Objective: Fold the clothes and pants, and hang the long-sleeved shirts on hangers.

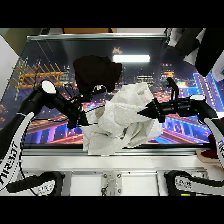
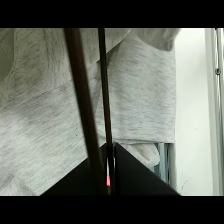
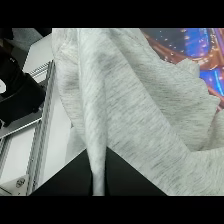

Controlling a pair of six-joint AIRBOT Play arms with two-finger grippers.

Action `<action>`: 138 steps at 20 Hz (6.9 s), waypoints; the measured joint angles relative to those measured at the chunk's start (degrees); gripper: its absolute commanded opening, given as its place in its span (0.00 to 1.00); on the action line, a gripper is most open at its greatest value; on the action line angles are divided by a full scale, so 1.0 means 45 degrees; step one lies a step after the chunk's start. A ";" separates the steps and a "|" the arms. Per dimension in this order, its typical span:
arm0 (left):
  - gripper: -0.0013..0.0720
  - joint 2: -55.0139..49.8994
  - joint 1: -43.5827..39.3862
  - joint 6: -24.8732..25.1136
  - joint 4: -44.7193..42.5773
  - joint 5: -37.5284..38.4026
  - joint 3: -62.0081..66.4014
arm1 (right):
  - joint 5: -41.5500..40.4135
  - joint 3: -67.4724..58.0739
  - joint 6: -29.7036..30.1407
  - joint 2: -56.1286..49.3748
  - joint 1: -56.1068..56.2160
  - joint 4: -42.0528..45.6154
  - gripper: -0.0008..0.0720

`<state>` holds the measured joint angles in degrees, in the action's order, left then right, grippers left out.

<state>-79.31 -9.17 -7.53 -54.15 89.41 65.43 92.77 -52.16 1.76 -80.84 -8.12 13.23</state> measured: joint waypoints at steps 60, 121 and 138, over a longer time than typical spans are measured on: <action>0.04 0.3206 -0.1681 -1.5713 0.4512 -0.9219 -0.5401 | -0.2574 -0.1030 -0.2531 0.4439 -0.0068 -0.1316 0.02; 0.04 0.8820 0.1253 -1.7908 -0.1831 -0.3891 0.1447 | -0.6630 -0.1010 -0.5882 0.5707 0.1569 0.1792 0.02; 0.87 0.8325 -0.4046 -2.1799 -0.6912 -0.3949 0.2254 | -0.9831 -0.2059 -0.3730 0.6183 0.2399 -0.2968 0.02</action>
<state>-41.85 -27.38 -105.62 -85.25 71.64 75.57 48.53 -61.43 -15.03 -53.01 2.68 -0.12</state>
